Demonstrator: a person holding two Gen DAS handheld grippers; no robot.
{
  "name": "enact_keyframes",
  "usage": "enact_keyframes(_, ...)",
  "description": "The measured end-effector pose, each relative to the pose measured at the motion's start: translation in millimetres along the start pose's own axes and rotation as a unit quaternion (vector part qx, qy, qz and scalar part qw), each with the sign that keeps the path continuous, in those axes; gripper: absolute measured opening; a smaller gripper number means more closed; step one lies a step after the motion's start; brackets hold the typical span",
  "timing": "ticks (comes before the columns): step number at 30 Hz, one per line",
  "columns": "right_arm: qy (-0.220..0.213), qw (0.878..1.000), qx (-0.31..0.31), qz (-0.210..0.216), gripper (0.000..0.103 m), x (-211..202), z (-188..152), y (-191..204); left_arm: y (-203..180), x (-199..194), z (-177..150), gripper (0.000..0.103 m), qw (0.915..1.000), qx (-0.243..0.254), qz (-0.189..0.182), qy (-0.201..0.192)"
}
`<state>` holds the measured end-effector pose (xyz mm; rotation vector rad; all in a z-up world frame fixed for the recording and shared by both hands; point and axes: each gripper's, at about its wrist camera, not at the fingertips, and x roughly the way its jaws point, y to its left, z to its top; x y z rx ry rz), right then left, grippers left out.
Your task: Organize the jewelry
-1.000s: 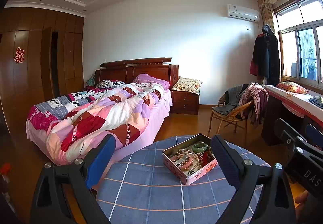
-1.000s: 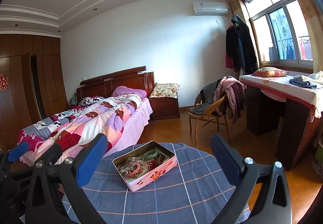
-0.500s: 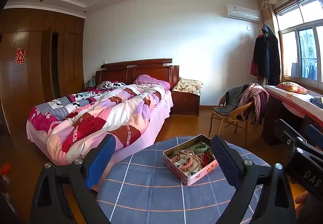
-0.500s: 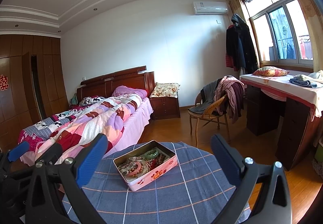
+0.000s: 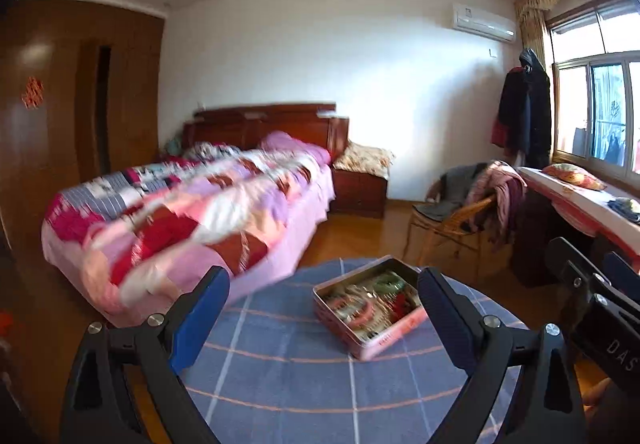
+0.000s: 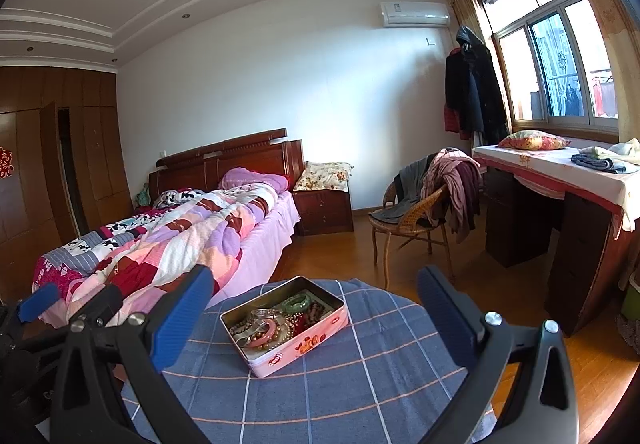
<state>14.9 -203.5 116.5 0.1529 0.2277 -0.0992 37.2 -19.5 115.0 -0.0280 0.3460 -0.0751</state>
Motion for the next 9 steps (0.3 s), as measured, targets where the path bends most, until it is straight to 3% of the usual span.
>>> enact_keyframes(9,0.03,0.999,0.005,-0.024,0.103,20.7,-6.7,-8.8,-5.2,18.1,-6.0,0.095,0.9994,0.022,0.02,0.02)
